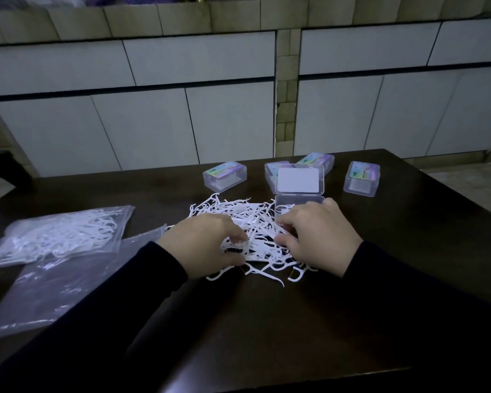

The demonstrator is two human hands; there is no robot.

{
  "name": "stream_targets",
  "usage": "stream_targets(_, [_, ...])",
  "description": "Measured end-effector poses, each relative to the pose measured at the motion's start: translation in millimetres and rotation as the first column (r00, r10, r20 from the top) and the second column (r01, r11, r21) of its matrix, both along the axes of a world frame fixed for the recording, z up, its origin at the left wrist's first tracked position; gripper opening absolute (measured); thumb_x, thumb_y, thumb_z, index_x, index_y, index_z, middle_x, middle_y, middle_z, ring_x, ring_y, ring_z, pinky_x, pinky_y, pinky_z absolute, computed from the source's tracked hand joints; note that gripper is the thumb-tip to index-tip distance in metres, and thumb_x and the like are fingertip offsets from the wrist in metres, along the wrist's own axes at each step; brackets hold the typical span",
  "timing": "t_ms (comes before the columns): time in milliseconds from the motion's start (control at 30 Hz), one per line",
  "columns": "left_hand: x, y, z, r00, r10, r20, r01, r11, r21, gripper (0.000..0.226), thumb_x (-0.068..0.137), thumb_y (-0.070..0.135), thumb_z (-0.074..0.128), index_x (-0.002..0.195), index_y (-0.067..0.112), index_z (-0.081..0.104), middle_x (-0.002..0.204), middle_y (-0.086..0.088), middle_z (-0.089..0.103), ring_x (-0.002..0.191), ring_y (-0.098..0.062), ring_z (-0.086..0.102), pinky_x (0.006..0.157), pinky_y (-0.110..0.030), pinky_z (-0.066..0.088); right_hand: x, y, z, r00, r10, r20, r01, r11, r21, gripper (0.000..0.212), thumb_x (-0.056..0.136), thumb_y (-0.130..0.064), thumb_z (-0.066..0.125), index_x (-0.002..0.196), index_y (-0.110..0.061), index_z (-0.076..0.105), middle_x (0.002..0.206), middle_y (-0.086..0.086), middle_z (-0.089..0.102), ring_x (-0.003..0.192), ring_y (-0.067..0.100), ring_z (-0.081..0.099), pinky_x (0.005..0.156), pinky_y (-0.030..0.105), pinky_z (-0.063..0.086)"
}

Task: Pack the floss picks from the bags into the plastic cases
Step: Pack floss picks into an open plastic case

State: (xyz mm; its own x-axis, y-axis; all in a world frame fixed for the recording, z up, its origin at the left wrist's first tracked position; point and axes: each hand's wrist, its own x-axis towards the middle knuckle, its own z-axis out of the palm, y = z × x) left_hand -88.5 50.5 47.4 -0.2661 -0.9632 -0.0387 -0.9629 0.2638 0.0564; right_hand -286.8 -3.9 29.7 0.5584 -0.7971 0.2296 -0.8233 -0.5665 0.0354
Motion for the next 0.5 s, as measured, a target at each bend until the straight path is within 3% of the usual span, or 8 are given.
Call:
stream_targets(167, [-0.1,2.9,-5.0,0.998,-0.055,0.014,0.056,0.992,-0.117,0.031,0.092,0.048,0.052,0.121,0.04,0.06,0.119,0.014,0.058,0.11,-0.006,0.051,0.09,-0.028,0.047,3.5,4.7,-1.6,0.996,-0.037,0.079,0.037,0.999,0.001,0.027,0.095,-0.042,0.052,0.116,-0.03,0.064,0.115,-0.007,0.065,0.109,0.016,0.056,0.096,0.039,0.033])
stream_targets(400, [0.7,-0.5,-12.4,0.991,-0.133,0.034,0.137,0.943,-0.304,0.026,0.093,0.043,0.053,0.114,0.037,0.066,0.113,0.012,0.066,0.105,-0.01,0.058,0.082,-0.031,0.05,-2.7,6.7,2.1,0.985,-0.012,0.173,0.032,0.993,-0.112,0.029,0.097,-0.039,0.046,0.117,-0.034,0.066,0.109,-0.01,0.068,0.102,0.012,0.055,0.085,0.033,0.029])
stream_targets(500, [-1.8,-1.8,-13.1,0.99,-0.141,0.019,0.135,0.894,-0.427,0.018,0.09,0.035,0.058,0.099,0.031,0.074,0.094,0.01,0.073,0.086,-0.013,0.067,0.066,-0.031,0.055,-7.7,5.7,4.7,0.976,-0.006,0.219,0.039,0.988,-0.15,0.027,0.094,-0.04,0.049,0.113,-0.034,0.068,0.107,-0.011,0.069,0.101,0.012,0.056,0.085,0.035,0.03])
